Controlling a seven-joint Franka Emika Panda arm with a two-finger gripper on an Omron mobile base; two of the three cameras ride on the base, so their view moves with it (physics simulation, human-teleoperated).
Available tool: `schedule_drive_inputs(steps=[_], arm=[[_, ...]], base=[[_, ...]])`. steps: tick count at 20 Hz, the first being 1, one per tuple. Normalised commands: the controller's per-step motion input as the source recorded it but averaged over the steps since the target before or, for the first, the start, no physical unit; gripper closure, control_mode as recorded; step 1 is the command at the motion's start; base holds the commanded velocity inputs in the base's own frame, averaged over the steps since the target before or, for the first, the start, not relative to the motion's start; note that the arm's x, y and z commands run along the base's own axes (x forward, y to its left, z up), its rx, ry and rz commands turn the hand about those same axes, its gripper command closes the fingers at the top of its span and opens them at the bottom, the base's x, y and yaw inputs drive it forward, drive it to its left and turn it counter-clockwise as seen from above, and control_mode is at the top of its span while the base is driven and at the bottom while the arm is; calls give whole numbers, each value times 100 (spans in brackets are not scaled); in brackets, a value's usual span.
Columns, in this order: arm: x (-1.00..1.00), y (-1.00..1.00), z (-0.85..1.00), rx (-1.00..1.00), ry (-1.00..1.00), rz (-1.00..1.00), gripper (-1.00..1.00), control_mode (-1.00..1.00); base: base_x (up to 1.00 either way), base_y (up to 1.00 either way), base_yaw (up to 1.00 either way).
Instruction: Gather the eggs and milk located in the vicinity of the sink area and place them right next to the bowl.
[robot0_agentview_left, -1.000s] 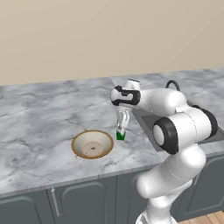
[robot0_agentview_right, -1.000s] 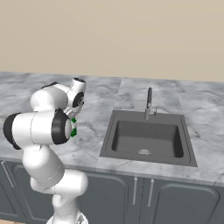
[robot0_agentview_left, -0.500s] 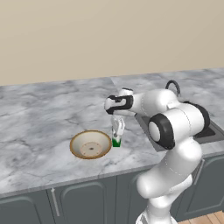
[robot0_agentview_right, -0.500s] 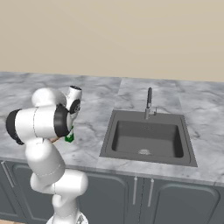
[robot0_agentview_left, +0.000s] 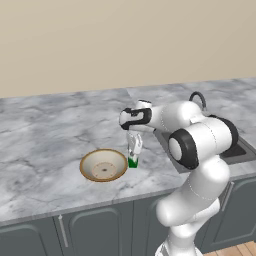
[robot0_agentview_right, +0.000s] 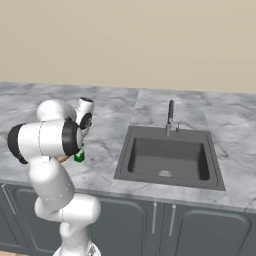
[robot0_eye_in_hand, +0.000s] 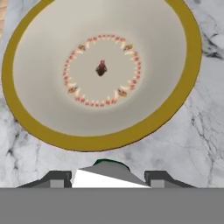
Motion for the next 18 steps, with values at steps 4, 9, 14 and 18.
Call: schedule_drive_inputs(steps=[4, 9, 14, 18], arm=[[0, 0, -4, 0, 0, 2, 100, -100], [0, 0, -33, 4, 0, 3, 100, -100], [0, 2, -21, 3, 0, 4, -100, -100], [0, 16, 22, -13, 9, 0, -100, -100]], base=[[0, 0, 0], [0, 0, 0], [0, 0, 0], [0, 0, 0]])
